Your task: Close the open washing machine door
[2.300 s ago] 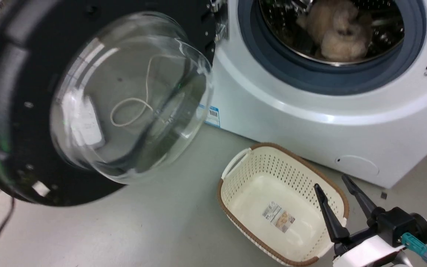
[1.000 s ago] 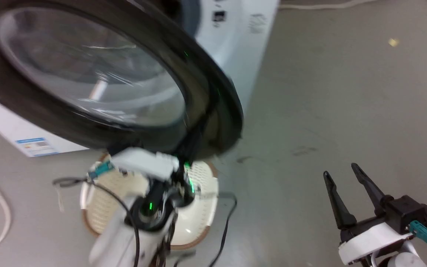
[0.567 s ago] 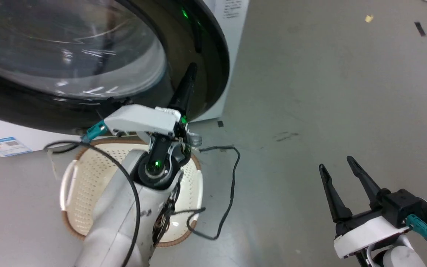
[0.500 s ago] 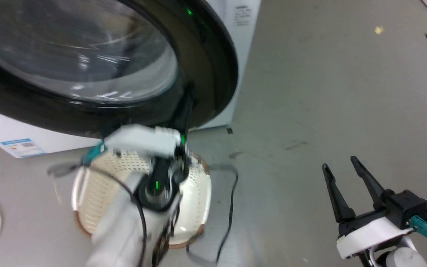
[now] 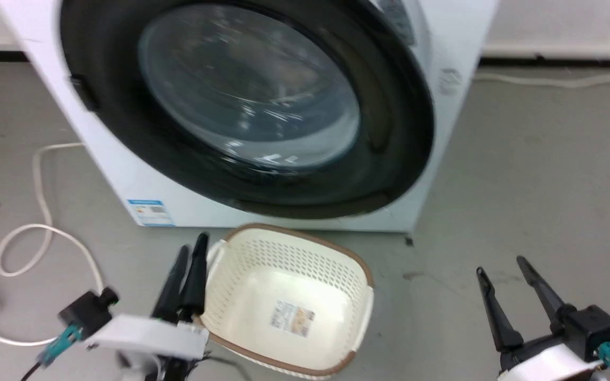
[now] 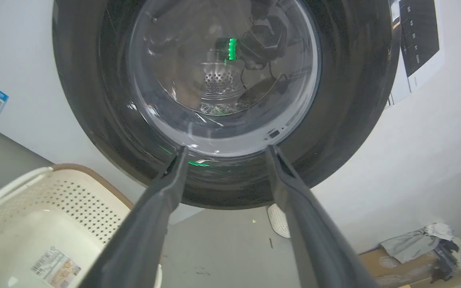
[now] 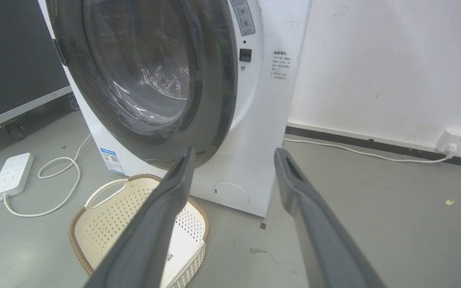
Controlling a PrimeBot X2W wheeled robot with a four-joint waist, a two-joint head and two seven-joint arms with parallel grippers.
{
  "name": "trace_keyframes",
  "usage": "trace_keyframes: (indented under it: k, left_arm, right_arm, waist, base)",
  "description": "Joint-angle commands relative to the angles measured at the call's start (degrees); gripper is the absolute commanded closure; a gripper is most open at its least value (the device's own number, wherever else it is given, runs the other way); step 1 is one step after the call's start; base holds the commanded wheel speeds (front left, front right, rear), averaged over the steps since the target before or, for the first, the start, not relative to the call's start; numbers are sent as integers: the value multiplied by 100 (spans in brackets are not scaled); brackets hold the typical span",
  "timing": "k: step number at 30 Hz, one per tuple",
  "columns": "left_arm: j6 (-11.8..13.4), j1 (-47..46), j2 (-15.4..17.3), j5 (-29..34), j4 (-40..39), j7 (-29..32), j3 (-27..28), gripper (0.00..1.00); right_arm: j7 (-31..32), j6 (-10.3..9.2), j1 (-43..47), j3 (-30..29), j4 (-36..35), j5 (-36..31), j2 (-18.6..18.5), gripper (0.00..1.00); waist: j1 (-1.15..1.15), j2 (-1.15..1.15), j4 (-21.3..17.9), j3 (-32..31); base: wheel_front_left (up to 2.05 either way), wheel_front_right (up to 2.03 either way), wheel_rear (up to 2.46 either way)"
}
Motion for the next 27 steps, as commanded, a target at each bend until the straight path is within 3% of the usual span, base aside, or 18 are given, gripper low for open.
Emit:
trace_keyframes:
  k: [1,8,12,13,18,24,25,26,27]
  left_arm:
    - [-25,171,-62,444,-56,-25,169,0]
    - [-25,876,-606,3142,-619,-27,1257,0]
    - [13,1158,-808,4380,-981,-27,1696,0]
    - [22,1280,-867,5168,-1113,-27,1772,0]
    - [105,1450,-880,6235,-1118,-28,1562,0]
    - [142,1447,-904,6544,-989,-28,1417,0]
    - [140,1429,-907,6558,-959,-28,1402,0]
    - [137,1402,-910,6569,-909,-28,1385,0]
    - [132,1379,-913,6582,-845,-28,1351,0]
  right_arm:
    - [-25,5,122,-8,-45,-24,-18,0]
    - [-25,5,349,7,-124,-90,90,0]
    - [-25,5,411,4,-170,-47,170,0]
    - [-25,5,470,24,-177,-58,206,0]
    - [-25,5,525,71,-131,-103,241,0]
    - [-25,5,478,77,-150,-131,212,3]
    - [-25,5,449,83,-160,-108,208,79]
    - [-25,5,406,97,-195,-52,208,100]
    - [-25,5,359,128,-224,-9,182,100]
  waist:
    - [1,0,359,-346]
    - [1,0,540,-606]
    - [1,0,577,-630]
    - [1,0,619,-627]
    - [1,0,668,-592]
    - [1,0,739,-450]
    - [1,0,760,-404]
    - [1,0,782,-353]
    - [1,0,810,-291]
  base:
    - [0,0,0]
    - [0,0,0]
    - [0,0,0]
    - [0,0,0]
    - [0,0,0]
    - [0,0,0]
    - [0,0,0]
    - [0,0,0]
    - [0,0,0]
